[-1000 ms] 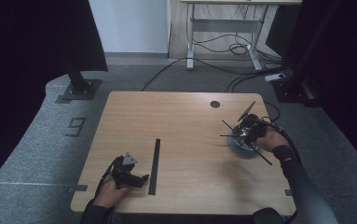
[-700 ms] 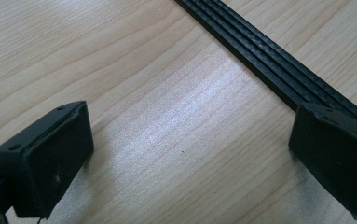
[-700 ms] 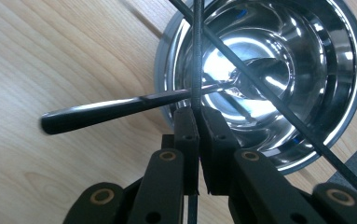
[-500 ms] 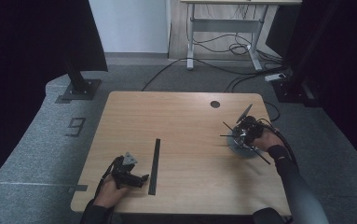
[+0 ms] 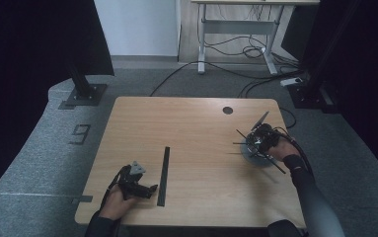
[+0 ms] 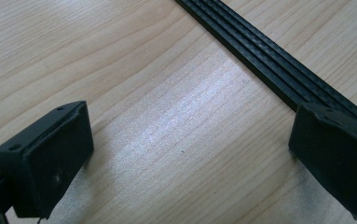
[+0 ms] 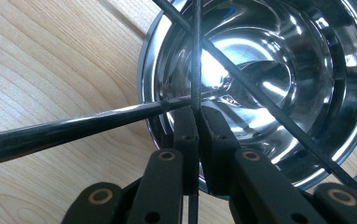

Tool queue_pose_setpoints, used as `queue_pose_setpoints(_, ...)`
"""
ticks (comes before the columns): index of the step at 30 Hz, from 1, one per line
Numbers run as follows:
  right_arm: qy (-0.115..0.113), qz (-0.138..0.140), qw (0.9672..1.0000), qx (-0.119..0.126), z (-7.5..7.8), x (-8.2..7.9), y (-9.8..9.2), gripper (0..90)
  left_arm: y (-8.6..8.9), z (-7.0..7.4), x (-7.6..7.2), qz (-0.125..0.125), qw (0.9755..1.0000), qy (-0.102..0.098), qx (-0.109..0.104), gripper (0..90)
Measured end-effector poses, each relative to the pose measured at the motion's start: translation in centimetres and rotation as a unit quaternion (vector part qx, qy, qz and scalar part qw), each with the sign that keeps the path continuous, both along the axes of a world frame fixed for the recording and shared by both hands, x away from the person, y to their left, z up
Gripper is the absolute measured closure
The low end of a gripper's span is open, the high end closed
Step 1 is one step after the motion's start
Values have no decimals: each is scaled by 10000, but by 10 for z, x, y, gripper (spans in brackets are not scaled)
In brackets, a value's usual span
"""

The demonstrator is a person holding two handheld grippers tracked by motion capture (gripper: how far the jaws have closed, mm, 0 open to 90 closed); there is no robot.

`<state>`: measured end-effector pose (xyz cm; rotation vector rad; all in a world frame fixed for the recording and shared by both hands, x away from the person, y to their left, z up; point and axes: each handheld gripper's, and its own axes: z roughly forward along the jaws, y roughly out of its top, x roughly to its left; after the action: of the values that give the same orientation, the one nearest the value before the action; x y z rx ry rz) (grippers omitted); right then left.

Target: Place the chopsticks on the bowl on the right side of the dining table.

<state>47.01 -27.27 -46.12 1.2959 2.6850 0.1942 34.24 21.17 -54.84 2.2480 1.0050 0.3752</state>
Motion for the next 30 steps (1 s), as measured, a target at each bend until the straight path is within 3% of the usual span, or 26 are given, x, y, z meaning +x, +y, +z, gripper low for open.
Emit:
queue_pose_setpoints(4,-82,-44,9999,125,2,-2,-4,788,0,0,0,4,10000,-4,1,0)
queue_pose_setpoints(9,-272,-235,9985,414,9,-8,-11,559,0,0,0,2,10000,-1,4,0)
queue_pose_setpoints(11,-404,-378,9971,514,12,-12,-16,476,0,0,0,3,10000,-2,7,0)
queue_pose_setpoints(14,-707,-556,9927,802,16,-19,-23,348,0,0,0,11,10000,-4,-6,0)
queue_pose_setpoints(16,-938,-623,9900,851,16,-23,-26,277,0,0,0,1,10000,-2,2,0)
queue_pose_setpoints(17,-1026,-673,9880,935,16,-26,-27,256,0,0,0,3,10000,-2,3,0)
queue_pose_setpoints(18,-1199,-726,9824,1233,14,-30,-32,198,0,0,0,2,10000,-2,4,0)
queue_pose_setpoints(20,-1258,-757,9811,1263,13,-32,-33,179,0,0,0,2,10000,-3,4,0)
queue_pose_setpoints(23,-1588,-899,9737,1362,9,-37,-38,127,0,0,0,3,10000,-2,5,0)
queue_pose_setpoints(26,-1983,-1109,9631,1445,6,-43,-43,27,0,0,0,4,10000,-5,2,0)
queue_pose_setpoints(29,-2171,-1247,9548,1605,4,-48,-47,8,0,0,0,2,10000,-3,0,0)
queue_pose_setpoints(30,-2243,-1344,9505,1679,2,-50,-50,0,0,0,0,5,10000,-4,2,0)
